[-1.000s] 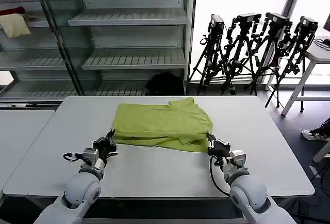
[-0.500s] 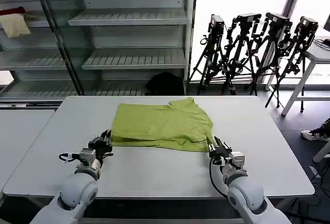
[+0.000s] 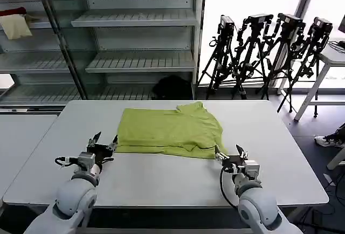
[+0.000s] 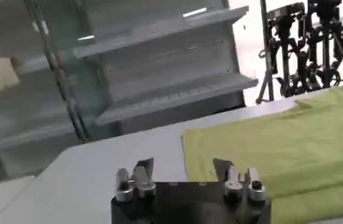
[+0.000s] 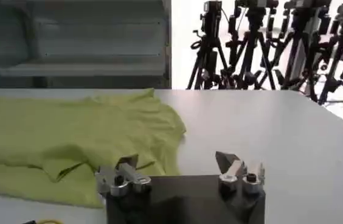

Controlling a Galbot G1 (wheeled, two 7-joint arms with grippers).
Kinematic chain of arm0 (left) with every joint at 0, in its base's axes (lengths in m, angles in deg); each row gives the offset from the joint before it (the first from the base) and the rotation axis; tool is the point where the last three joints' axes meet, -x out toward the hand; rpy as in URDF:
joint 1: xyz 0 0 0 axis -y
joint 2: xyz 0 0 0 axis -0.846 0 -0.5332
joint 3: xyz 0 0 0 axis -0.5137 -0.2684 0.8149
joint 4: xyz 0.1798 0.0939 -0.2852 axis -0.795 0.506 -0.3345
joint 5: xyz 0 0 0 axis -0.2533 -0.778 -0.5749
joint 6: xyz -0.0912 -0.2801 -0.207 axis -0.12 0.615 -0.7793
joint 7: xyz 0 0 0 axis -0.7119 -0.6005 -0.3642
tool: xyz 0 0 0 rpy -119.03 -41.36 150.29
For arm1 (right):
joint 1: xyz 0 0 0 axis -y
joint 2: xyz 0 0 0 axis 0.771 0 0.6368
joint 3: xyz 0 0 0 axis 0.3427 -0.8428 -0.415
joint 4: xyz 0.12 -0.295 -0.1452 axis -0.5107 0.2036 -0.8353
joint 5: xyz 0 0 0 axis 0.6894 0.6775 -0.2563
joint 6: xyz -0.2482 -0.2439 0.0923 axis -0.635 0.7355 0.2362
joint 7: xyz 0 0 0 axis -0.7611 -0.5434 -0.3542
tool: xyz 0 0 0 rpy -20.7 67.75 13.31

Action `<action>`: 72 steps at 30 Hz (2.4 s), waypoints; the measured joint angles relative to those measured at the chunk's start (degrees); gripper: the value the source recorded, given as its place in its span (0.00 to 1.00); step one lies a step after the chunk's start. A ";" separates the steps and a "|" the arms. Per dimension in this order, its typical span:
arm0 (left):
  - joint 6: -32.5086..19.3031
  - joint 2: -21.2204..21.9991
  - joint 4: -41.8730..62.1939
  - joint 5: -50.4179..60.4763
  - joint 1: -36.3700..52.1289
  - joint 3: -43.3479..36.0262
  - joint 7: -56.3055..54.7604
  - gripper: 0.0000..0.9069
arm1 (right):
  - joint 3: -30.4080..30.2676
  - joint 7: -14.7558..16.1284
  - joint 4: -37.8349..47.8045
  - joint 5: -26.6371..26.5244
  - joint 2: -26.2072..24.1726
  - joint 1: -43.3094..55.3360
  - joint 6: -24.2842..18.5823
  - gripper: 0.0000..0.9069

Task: Fold and organize the clothes.

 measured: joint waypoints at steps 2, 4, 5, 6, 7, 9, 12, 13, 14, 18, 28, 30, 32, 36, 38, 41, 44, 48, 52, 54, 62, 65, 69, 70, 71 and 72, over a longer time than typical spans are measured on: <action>0.56 0.24 -0.06 -1.00 -0.31 0.25 0.02 1.00 | -0.21 0.29 -0.37 0.03 -0.13 0.11 0.30 1.00; 1.19 0.27 -0.16 -2.16 -0.60 0.57 0.10 1.00 | -0.47 0.81 -0.67 0.15 -0.33 0.27 0.66 1.00; 1.46 0.26 -0.21 -2.73 -0.66 0.72 0.13 1.00 | -0.62 1.19 -0.73 0.29 -0.45 0.31 0.86 1.00; 1.70 0.25 -0.21 -3.40 -0.68 0.86 0.14 1.00 | -0.79 1.55 -0.74 0.46 -0.58 0.37 1.07 1.00; 1.85 0.26 -0.21 -4.00 -0.72 0.96 0.13 1.00 | -0.94 1.94 -0.76 0.64 -0.69 0.39 1.25 0.99; 2.16 0.29 -0.21 -5.20 -0.80 1.20 0.11 1.00 | -1.17 2.67 -0.77 0.93 -0.81 0.38 1.59 0.94; 2.50 0.37 -0.21 -6.86 -1.09 1.36 0.28 1.00 | -1.48 3.83 -0.63 1.03 -0.90 0.21 2.14 0.84; 2.58 0.39 -0.21 -7.35 -1.14 1.39 0.34 1.00 | -1.53 4.15 -0.49 1.07 -0.89 0.17 2.29 0.83; 2.63 0.42 -0.21 -7.85 -1.19 1.42 0.39 1.00 | -1.56 4.37 -0.40 1.09 -0.87 0.17 2.37 0.82; 2.62 0.68 0.02 -9.54 -1.28 1.39 0.80 0.77 | -1.65 5.16 0.24 1.08 -0.69 0.32 2.61 0.70; 2.54 0.68 1.67 -12.02 -0.33 0.86 2.44 0.11 | -1.59 6.09 1.93 0.81 -0.34 0.34 2.94 0.49; 2.54 0.66 2.08 -12.28 -0.25 0.79 2.92 0.03 | -1.56 6.09 2.03 0.84 -0.35 0.25 2.95 0.44; 2.54 0.62 2.37 -12.45 -0.26 0.72 3.23 0.01 | -1.41 6.16 2.01 0.82 -0.46 0.09 2.95 0.44; 2.49 0.43 2.64 -12.62 -0.35 0.67 4.10 0.02 | -1.22 6.42 1.99 0.65 -0.65 -0.08 3.06 0.17; 2.48 0.36 2.73 -12.60 -0.35 0.55 4.52 0.01 | -1.22 6.48 2.02 0.64 -0.71 -0.16 3.05 0.06; 2.39 0.22 2.75 -12.48 -0.35 0.29 5.13 0.00 | -1.22 6.70 1.99 0.61 -0.76 -0.20 3.04 0.00; 2.00 0.00 2.74 -12.17 -0.38 -0.06 5.70 0.00 | -1.19 6.92 1.79 0.49 -0.92 -0.05 3.14 0.00; 1.42 -0.45 2.69 -11.61 -0.26 -0.41 6.12 0.00 | -1.13 6.97 1.58 0.44 -1.05 0.18 3.16 0.00; 0.77 -0.91 2.65 -10.98 0.01 -0.72 6.17 0.00 | -0.90 6.94 1.07 0.47 -1.27 0.24 3.22 0.00; 0.47 -1.15 2.52 -10.64 -0.03 -0.88 6.16 0.00 | -0.77 6.95 0.79 0.47 -1.51 0.16 3.32 0.00; 0.38 -2.74 0.90 -10.51 -1.15 -0.61 4.72 0.00 | -0.03 7.01 -1.20 -0.27 -3.43 -0.61 3.81 0.00; 0.82 -3.53 -0.20 -10.53 -1.86 -0.16 3.63 0.00 | 0.21 7.06 -2.39 -0.55 -4.59 -1.40 3.88 0.00; 1.62 -4.55 -2.40 -9.99 -3.78 0.55 1.65 0.00 | 0.76 7.27 -4.84 -1.13 -7.00 -3.76 3.88 0.00; 1.78 -4.78 -3.10 -9.71 -4.48 0.78 1.11 0.00 | 0.98 7.33 -5.59 -1.24 -7.75 -4.67 3.88 0.00; 1.99 -4.94 -3.93 -9.39 -5.31 1.01 0.46 0.00 | 1.21 7.40 -6.29 -1.30 -8.46 -5.55 3.88 0.00; 2.16 -5.01 -4.73 -9.09 -6.17 1.26 -0.16 0.00 | 1.49 7.44 -7.05 -1.33 -9.14 -6.56 3.88 0.00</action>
